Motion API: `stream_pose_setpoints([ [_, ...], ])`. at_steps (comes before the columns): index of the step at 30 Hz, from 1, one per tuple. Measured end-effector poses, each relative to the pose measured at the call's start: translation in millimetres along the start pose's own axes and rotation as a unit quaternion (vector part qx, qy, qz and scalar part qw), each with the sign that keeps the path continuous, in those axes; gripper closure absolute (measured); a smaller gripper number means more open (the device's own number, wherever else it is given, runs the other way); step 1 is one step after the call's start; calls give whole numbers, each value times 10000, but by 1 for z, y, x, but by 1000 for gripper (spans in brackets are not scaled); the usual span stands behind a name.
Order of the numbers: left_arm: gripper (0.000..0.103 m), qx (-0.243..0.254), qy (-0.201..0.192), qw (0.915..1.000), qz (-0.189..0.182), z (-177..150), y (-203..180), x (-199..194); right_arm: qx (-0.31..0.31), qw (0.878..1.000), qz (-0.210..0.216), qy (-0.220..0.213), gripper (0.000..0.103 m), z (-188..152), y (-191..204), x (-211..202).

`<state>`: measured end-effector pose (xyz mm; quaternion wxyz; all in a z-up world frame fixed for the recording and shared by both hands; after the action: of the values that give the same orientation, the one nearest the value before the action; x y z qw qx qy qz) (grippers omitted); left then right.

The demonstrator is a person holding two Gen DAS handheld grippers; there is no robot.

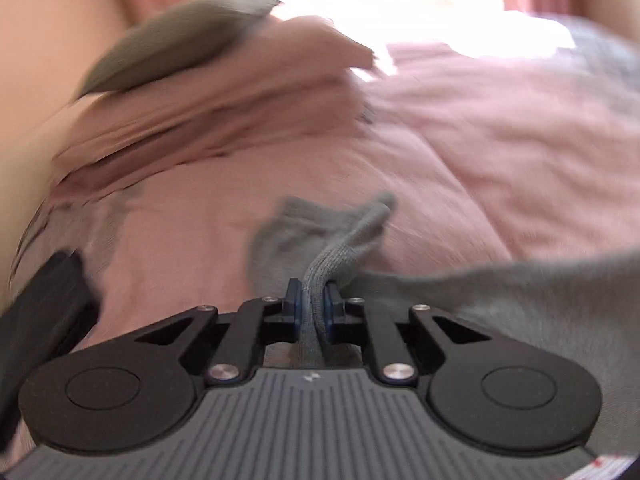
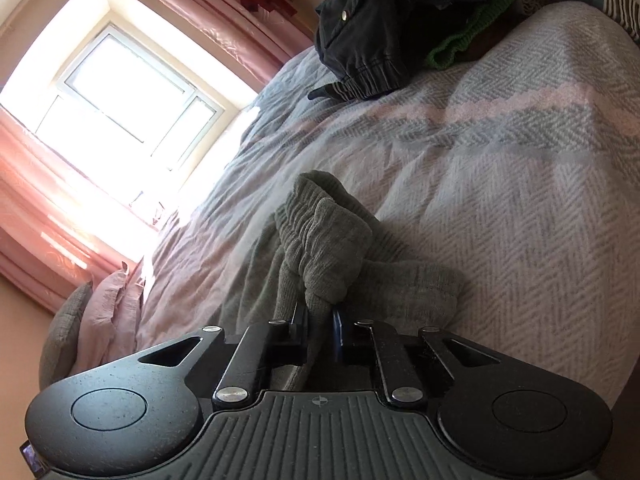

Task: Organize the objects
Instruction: 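Align the stacked cuffs with both grippers, then open both grippers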

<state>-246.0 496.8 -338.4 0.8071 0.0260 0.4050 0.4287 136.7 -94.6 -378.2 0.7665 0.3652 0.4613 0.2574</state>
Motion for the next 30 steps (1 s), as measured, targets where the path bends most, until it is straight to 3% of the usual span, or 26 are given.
stream_pose_setpoints([
  [2,93,-1077,-124,9941,-47,-25,54,-37,-53,9999,139,8,97,5,10,-10],
  [5,93,-2642,-198,9627,-546,-87,101,-91,-31,9997,234,20,97,10,20,-22],
  [7,92,-3130,-165,9478,-583,-135,102,-115,-39,9999,145,-18,97,12,20,-27],
  [9,93,-3387,238,9385,-632,-182,88,-116,-35,10000,-64,-1,97,10,14,-28],
  [11,92,-3840,546,9182,-810,-224,75,-110,72,9997,-227,84,94,5,4,-24],
  [13,92,-4228,315,9002,-997,-238,72,-113,192,9990,-343,234,85,-1,-6,-18],
  [15,87,-4457,53,8885,-1088,-237,78,-119,284,9987,-287,307,72,-6,-9,-17],
  [17,81,-4459,-3,8894,-1002,-232,87,-121,314,9989,-138,314,69,-9,-6,-19],
  [21,82,-4260,153,9013,-773,-228,98,-106,192,9993,-168,291,72,-9,-4,-17],
  [22,89,-4208,207,9035,-790,-227,99,-101,122,9993,-242,272,93,-8,-4,-15],
  [23,97,-4098,264,9085,-773,-227,98,-98,5,9990,-350,267,103,-8,-4,-13],
  [24,97,-3977,265,9141,-744,-224,97,-99,-51,9988,-436,226,103,-6,-4,-13],
  [27,96,-3475,-178,9361,-520,-206,106,-125,11,9997,-188,174,103,3,6,-25],
  [30,95,-3022,-715,9501,-302,-197,112,-163,119,9996,245,106,103,12,15,-44],
])
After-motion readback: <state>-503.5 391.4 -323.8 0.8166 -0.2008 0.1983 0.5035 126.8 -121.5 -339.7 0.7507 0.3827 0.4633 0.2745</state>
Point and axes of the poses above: each gripper's, at about its wrist camera, not at the fingertips, and x roughly the way its jaws point, y to its left, z to its top, the point moved 8 cm from there along x, roughly the way its jaws point, and after that the axes turned 15 degrees about x, right-handed, at the moved point
